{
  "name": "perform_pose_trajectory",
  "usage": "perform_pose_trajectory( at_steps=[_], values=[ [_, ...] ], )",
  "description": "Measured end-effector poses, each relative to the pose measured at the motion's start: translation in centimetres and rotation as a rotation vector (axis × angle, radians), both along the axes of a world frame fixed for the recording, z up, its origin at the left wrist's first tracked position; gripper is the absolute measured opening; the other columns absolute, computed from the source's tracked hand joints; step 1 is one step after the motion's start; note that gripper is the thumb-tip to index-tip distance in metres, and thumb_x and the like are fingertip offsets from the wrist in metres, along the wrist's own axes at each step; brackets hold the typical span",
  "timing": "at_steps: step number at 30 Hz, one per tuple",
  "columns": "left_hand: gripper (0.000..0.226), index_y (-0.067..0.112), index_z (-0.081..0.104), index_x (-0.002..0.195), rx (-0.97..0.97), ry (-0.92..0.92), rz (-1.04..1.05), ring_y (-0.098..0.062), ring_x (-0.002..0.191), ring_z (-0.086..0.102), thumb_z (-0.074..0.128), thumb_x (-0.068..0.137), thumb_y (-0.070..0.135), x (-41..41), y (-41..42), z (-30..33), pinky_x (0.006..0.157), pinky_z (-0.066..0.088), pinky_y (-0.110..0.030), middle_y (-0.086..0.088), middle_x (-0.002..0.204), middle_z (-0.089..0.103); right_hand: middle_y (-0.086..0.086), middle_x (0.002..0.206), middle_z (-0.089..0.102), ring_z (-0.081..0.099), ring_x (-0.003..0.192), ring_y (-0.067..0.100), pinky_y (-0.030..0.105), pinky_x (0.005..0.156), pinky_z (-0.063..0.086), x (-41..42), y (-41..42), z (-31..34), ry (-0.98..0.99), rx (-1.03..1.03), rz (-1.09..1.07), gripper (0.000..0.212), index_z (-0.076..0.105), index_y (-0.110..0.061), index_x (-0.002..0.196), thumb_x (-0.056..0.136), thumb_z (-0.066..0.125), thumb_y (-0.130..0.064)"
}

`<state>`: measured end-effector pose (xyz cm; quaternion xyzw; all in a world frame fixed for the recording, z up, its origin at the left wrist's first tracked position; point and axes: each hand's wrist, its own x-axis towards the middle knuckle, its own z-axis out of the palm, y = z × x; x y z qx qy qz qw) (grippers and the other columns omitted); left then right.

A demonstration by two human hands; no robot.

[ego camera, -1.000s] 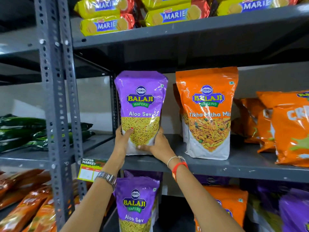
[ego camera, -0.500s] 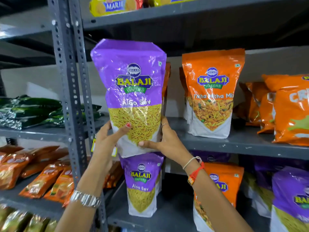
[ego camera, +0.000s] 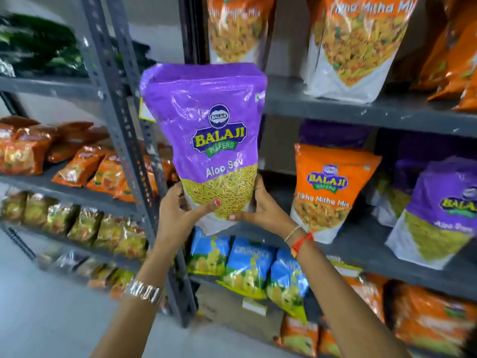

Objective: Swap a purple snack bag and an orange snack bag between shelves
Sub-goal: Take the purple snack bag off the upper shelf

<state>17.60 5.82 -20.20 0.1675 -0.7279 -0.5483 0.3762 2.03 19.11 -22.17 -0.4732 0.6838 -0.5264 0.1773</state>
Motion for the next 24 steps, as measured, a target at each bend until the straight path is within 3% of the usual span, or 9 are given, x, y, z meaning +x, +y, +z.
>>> perform_pose_trajectory(
  at_steps=[2, 4, 7, 9, 12, 14, 19, 22, 24],
  values=[
    [0.046, 0.019, 0.063, 0.097, 0.019, -0.063, -0.012, -0.013, 0.084, 0.070, 0.085, 0.057, 0.019, -0.7, 0.4, -2.5, 0.078, 0.058, -0.038, -0.004, 0.094, 0.073, -0.021, 0.125, 0.036, 0.037, 0.110, -0.030, -0.001, 0.095, 0.031, -0.6, 0.7, -2.2, 0.011, 0.059, -0.017, 0.101, 0.010, -0.004, 0.142, 0.069, 0.080, 0.000],
    [0.054, 0.012, 0.063, 0.098, 0.009, -0.116, 0.008, -0.024, 0.088, 0.070, 0.086, 0.053, 0.032, -1.7, 1.0, -4.6, 0.081, 0.056, -0.049, -0.009, 0.095, 0.074, -0.017, 0.126, 0.035, 0.036, 0.116, -0.020, 0.001, 0.098, 0.031, -1.2, 1.2, -4.1, 0.008, 0.120, -0.042, 0.098, 0.010, -0.012, 0.137, 0.070, 0.080, -0.003],
    [0.059, 0.015, 0.063, 0.092, -0.008, -0.172, 0.094, -0.027, 0.080, 0.070, 0.078, 0.045, 0.049, -3.8, 1.8, -7.1, 0.074, 0.055, -0.051, -0.010, 0.086, 0.075, 0.007, 0.141, 0.037, 0.036, 0.137, 0.017, 0.040, 0.115, 0.035, -2.2, 1.7, -5.8, -0.062, 0.178, -0.057, 0.099, 0.006, -0.021, 0.136, 0.071, 0.079, -0.005],
    [0.062, 0.015, 0.062, 0.089, -0.006, -0.218, 0.138, -0.029, 0.075, 0.068, 0.077, 0.044, 0.053, -5.5, 2.3, -8.1, 0.071, 0.055, -0.046, -0.010, 0.081, 0.073, 0.010, 0.145, 0.035, 0.035, 0.139, 0.026, 0.050, 0.114, 0.034, -3.2, 1.9, -6.4, -0.068, 0.198, -0.076, 0.102, 0.004, -0.025, 0.137, 0.072, 0.079, -0.006],
    [0.053, 0.015, 0.061, 0.089, -0.010, -0.236, 0.170, -0.009, 0.062, 0.061, 0.082, 0.050, 0.044, -8.0, 2.8, -9.3, 0.059, 0.044, -0.010, 0.005, 0.071, 0.069, 0.003, 0.141, 0.035, 0.035, 0.138, 0.023, 0.050, 0.114, 0.033, -5.1, 2.2, -7.4, -0.098, 0.239, -0.143, 0.106, 0.003, -0.013, 0.145, 0.072, 0.079, -0.006],
    [0.048, 0.016, 0.061, 0.091, -0.037, -0.249, 0.183, 0.002, 0.062, 0.056, 0.083, 0.055, 0.039, -9.5, 3.0, -9.7, 0.053, 0.036, -0.003, 0.012, 0.069, 0.064, 0.001, 0.136, 0.036, 0.035, 0.135, 0.021, 0.048, 0.115, 0.032, -6.2, 2.2, -7.7, -0.127, 0.254, -0.180, 0.104, 0.005, -0.008, 0.145, 0.072, 0.079, -0.005],
    [0.050, 0.017, 0.062, 0.098, -0.010, -0.281, 0.180, -0.016, 0.073, 0.062, 0.081, 0.059, 0.040, -12.3, 3.0, -11.7, 0.062, 0.042, -0.025, 0.004, 0.082, 0.069, 0.008, 0.143, 0.040, 0.034, 0.139, 0.027, 0.044, 0.116, 0.028, -8.0, 1.7, -9.3, -0.153, 0.272, -0.249, 0.101, 0.005, -0.009, 0.148, 0.075, 0.074, 0.000],
    [0.048, 0.018, 0.059, 0.097, -0.002, -0.274, 0.198, -0.020, 0.068, 0.059, 0.082, 0.060, 0.038, -13.3, 3.3, -12.5, 0.061, 0.047, -0.029, 0.006, 0.073, 0.064, 0.010, 0.142, 0.046, 0.042, 0.135, 0.028, 0.031, 0.108, 0.035, -8.6, 1.5, -10.5, -0.087, 0.238, -0.324, 0.096, 0.010, -0.011, 0.149, 0.076, 0.071, 0.003],
    [0.050, 0.015, 0.057, 0.102, 0.045, -0.242, 0.196, -0.020, 0.070, 0.056, 0.082, 0.062, 0.031, -14.2, 3.6, -12.7, 0.069, 0.050, -0.039, 0.002, 0.078, 0.061, 0.013, 0.138, 0.052, 0.049, 0.129, 0.030, 0.032, 0.102, 0.042, -8.6, 1.2, -10.9, -0.047, 0.193, -0.402, 0.092, 0.012, -0.010, 0.150, 0.078, 0.067, 0.005]
  ],
)
